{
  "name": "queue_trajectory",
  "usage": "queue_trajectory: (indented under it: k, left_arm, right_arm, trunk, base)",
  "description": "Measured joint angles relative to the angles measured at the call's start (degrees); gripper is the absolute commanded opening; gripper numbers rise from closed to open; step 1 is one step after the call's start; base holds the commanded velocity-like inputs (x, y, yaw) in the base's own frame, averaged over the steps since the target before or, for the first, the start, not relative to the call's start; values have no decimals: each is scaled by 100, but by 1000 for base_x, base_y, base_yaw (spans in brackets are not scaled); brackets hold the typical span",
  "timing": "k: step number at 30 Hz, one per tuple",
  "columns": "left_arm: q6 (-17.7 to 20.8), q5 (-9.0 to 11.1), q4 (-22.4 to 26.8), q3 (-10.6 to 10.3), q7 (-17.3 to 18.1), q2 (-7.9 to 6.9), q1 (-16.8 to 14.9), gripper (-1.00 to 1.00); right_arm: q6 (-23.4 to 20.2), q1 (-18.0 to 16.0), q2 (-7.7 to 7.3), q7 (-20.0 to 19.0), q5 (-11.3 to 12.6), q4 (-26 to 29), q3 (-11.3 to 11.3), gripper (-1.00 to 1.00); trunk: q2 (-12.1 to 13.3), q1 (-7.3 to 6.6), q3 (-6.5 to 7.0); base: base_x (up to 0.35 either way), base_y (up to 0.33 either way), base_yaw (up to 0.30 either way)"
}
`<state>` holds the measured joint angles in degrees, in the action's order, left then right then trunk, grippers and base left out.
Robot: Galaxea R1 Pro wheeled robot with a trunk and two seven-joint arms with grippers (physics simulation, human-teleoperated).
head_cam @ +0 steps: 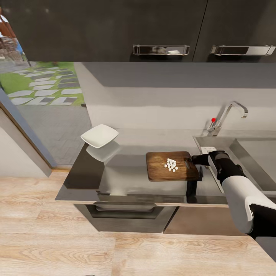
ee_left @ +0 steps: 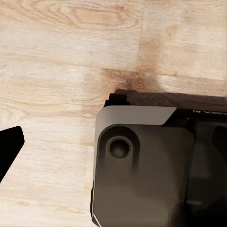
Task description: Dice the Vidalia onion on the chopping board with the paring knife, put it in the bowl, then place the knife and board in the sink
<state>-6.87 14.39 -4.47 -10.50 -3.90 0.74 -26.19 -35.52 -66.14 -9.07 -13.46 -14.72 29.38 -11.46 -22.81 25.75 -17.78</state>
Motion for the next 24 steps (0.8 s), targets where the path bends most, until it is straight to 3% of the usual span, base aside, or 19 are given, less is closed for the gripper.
queue_trajectory:
  k: [15, 24]
  left_arm:
    - [0, 0, 0, 0, 0, 9, -3, 100]
    - [0, 0, 0, 0, 0, 9, -1, 100]
  right_arm:
    - [15, 0, 42, -4, -22, -163, 24, 100]
    - [16, 0, 78, 4, -23, -308, 309, 100]
  trunk:
    - [0, 0, 0]
    - [0, 0, 0]
  base:
    - [0, 0, 0]
    - [0, 0, 0]
